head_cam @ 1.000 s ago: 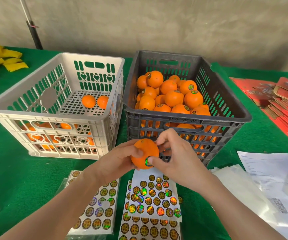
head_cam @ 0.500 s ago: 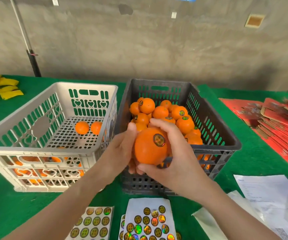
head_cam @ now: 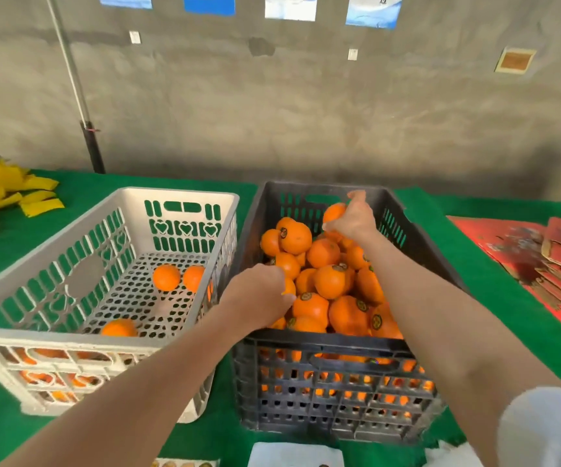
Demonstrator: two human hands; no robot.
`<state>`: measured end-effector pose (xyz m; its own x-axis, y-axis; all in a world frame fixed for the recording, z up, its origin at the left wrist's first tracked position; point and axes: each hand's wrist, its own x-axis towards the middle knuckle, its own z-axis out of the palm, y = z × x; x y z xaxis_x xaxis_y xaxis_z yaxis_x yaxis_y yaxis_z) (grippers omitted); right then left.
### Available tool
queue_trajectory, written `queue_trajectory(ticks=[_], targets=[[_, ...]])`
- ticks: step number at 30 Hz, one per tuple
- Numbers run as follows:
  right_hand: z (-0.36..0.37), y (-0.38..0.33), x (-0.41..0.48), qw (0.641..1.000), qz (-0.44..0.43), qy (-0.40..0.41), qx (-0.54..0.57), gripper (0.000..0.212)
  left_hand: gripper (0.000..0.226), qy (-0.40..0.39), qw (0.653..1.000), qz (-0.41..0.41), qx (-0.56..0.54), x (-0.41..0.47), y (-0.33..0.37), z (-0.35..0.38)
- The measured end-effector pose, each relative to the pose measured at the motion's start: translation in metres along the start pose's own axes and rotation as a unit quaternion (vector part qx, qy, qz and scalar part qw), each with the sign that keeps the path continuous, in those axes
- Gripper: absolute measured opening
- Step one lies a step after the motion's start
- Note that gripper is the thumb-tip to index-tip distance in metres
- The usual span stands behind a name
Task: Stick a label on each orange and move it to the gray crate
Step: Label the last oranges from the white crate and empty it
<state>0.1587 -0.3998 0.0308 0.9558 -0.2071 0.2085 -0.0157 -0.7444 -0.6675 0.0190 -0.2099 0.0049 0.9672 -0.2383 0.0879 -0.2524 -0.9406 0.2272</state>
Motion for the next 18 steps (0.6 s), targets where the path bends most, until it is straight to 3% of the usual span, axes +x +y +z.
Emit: queue_trajectory(ticks=[5,10,13,15,18], targets=[[0.040,0.017,0.021,0.998,0.054,-0.013,-0.003,0.081,0.028,0.015,0.999,-0.011,-0.047,-0.003,0.001,-0.005],[0.042,0.002,0.012,0.998,0.025,0.002,-0.061,0.071,0.033,-0.002,0.999,0.009,-0.043,-0.005,0.004,-0.013],[0.033,-0.043,-0.010,0.992,-0.103,0.078,0.002,0.054,0.023,0.059,0.987,0.036,-0.142,-0.010,0.002,-0.015],[0.033,-0.079,-0.037,0.970,-0.216,0.104,0.033,0.039,0.008,0.126,0.948,-0.002,-0.293,-0.014,-0.009,-0.019],[0.052,-0.118,-0.085,0.942,-0.325,0.071,0.046,0.026,0.019,0.210,0.890,-0.080,-0.396,-0.013,-0.051,-0.034]])
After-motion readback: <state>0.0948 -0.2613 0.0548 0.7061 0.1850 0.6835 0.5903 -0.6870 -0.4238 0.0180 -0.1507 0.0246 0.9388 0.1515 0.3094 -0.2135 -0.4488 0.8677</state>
